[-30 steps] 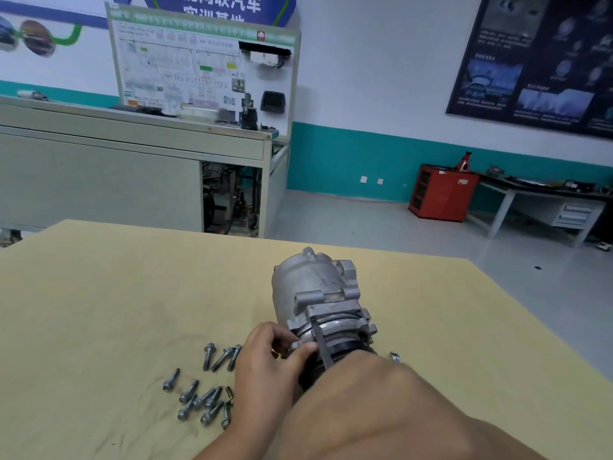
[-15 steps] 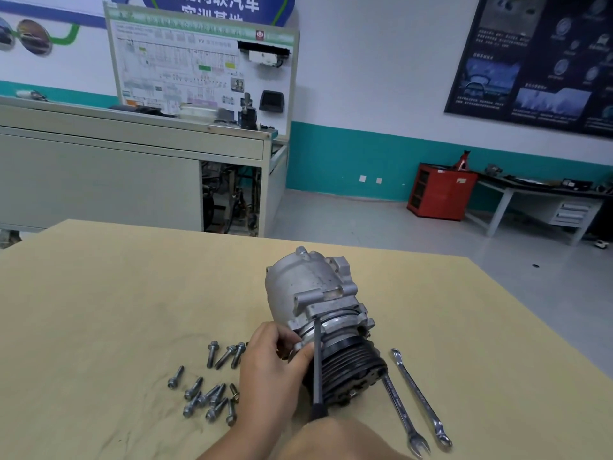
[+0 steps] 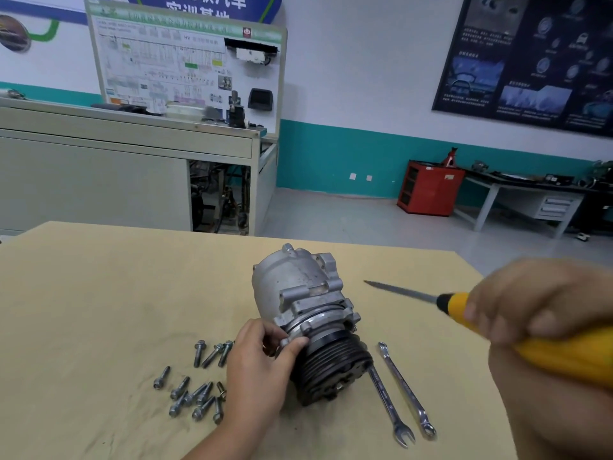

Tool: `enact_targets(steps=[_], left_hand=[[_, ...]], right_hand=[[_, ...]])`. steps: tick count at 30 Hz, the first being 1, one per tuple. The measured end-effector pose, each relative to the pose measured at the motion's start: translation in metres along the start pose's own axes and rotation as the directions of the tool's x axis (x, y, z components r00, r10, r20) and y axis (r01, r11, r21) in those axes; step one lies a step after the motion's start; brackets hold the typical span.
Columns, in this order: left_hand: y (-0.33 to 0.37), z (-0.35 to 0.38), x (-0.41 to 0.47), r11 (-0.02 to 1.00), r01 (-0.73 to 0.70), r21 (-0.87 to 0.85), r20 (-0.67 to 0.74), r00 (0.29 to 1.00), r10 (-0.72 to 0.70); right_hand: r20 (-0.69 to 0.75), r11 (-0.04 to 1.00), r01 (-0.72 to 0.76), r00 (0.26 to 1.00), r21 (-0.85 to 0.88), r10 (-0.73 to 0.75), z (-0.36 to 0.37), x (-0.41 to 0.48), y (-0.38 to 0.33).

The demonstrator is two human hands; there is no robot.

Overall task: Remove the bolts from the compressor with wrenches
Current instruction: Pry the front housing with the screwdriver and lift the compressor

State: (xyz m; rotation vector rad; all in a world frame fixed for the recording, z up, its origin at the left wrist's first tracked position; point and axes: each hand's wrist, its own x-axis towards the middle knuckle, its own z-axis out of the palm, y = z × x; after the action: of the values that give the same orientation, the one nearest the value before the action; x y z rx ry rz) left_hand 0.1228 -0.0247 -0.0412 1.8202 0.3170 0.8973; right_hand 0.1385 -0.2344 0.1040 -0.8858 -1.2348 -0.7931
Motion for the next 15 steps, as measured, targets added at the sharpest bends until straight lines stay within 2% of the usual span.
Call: enact_targets(steps=[1, 2, 4, 7, 10, 15], left_hand=[[0.001, 0.0, 0.0, 1.0, -0.007, 0.011, 0.0, 1.0, 0.007], [0.001, 0.0, -0.001, 1.0, -0.016, 0.016, 0.0, 1.0, 0.016], [0.0, 0.0, -0.001, 1.0, -0.022, 0.022, -0.005, 1.0, 0.022], [-0.001, 0.001, -0.002, 0.999, -0.027, 0.032, -0.015, 1.0, 0.027], [-0.004, 0.001, -0.002, 0.999, -0.029, 0.031, -0.021, 0.999, 0.03], [-0.006, 0.001, -0.002, 0.998, -0.052, 0.026, -0.023, 0.998, 0.052]], right_hand=[[0.066, 0.996, -0.073, 0.995, 0.047, 0.07, -0.004, -0.005, 0.007], [-0.044, 0.989, -0.146, 0.988, -0.022, 0.145, -0.006, -0.005, 0.009], [-0.227, 0.963, -0.228, 0.955, -0.14, 0.193, -0.008, -0.008, 0.019], [-0.321, 0.894, -0.327, 0.919, -0.305, 0.227, -0.021, -0.032, 0.038], [-0.327, 0.805, -0.439, 0.888, -0.399, 0.322, -0.032, -0.055, 0.05], [-0.174, 0.647, -0.426, 0.892, -0.632, 0.417, -0.044, -0.083, 0.052]])
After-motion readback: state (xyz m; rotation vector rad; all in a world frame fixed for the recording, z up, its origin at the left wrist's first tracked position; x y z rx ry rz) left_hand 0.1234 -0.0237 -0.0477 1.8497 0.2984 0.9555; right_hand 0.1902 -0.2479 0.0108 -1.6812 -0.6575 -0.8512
